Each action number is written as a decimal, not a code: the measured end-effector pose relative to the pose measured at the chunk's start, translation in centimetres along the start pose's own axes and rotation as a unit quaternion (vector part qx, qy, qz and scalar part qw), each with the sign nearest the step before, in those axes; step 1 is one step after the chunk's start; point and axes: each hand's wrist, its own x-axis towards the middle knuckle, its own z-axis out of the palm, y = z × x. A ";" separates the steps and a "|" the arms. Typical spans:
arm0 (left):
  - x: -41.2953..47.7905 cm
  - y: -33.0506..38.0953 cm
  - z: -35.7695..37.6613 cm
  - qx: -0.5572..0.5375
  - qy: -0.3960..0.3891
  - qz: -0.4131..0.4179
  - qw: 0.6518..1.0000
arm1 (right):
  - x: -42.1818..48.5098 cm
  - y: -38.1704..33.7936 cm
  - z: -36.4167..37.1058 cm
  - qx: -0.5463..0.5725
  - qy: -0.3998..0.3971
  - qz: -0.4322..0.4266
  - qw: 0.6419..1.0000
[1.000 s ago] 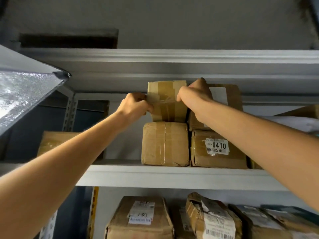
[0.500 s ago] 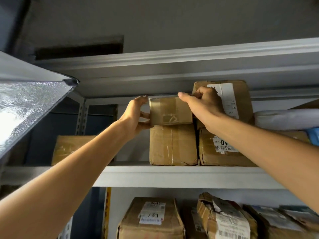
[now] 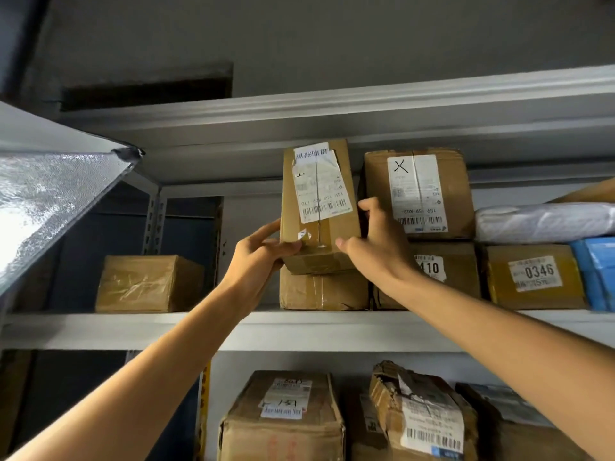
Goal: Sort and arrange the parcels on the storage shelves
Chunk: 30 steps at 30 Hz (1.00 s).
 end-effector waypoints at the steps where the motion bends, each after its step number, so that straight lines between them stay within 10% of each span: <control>1: -0.3 -0.2 0.0 0.009 0.004 0.013 1.000 | -0.2 0.1 0.0 -0.002 -0.008 -0.003 1.000; 30: -2.4 0.8 13.8 -0.111 -0.056 0.196 0.973 | -4.4 3.2 -13.2 -0.027 0.115 -0.148 0.982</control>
